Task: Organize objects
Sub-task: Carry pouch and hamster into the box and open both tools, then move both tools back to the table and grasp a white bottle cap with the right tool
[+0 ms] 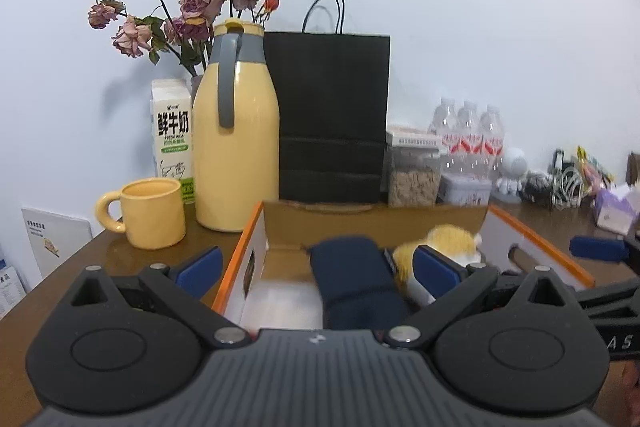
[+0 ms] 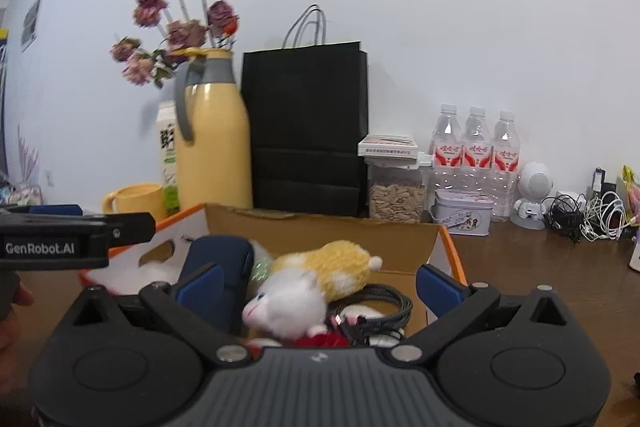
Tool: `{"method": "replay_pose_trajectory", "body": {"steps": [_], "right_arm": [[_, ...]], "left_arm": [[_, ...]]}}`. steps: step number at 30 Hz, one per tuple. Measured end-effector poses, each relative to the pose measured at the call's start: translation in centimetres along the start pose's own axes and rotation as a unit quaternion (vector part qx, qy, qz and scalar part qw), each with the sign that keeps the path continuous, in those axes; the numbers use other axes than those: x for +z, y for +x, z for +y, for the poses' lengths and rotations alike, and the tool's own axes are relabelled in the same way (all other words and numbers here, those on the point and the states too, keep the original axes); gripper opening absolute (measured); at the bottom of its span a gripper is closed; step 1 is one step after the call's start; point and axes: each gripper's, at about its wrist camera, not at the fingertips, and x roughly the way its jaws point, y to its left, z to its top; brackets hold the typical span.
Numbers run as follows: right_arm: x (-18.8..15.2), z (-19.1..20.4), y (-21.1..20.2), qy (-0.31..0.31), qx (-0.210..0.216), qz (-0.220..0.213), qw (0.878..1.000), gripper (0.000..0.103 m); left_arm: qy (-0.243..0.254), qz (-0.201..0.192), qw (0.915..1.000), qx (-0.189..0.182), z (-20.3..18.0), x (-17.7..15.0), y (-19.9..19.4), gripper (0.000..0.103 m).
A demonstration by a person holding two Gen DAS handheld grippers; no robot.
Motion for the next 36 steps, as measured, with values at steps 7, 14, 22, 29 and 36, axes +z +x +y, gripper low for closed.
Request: {"method": "replay_pose_trajectory", "body": {"steps": [7,14,22,29,36], "right_arm": [[-1.8,1.4,-2.6,-0.019,0.010,0.012,1.000,0.103],[-3.7,2.4,-3.9,-0.035,0.020,0.050,0.998,0.103],[-5.2,3.1,-4.5,-0.047,0.022,0.098,0.994,0.103],[-5.8,3.3,-4.2,-0.046,0.020,0.125,0.991,0.095],[-5.5,3.0,-1.7,-0.013,0.025,0.156,0.987,0.059]], "left_arm": [[0.012,0.013,0.9998,0.000,0.6,-1.5,-2.5,0.103],[0.027,0.047,0.9985,0.002,1.6,-2.8,-4.2,0.103],[0.038,0.098,0.9944,0.012,3.3,-4.4,-5.2,0.103],[0.038,0.125,0.9913,0.011,4.6,-6.0,-6.0,0.103],[0.030,0.128,0.9912,0.010,4.8,-6.5,-6.4,0.103]]}}
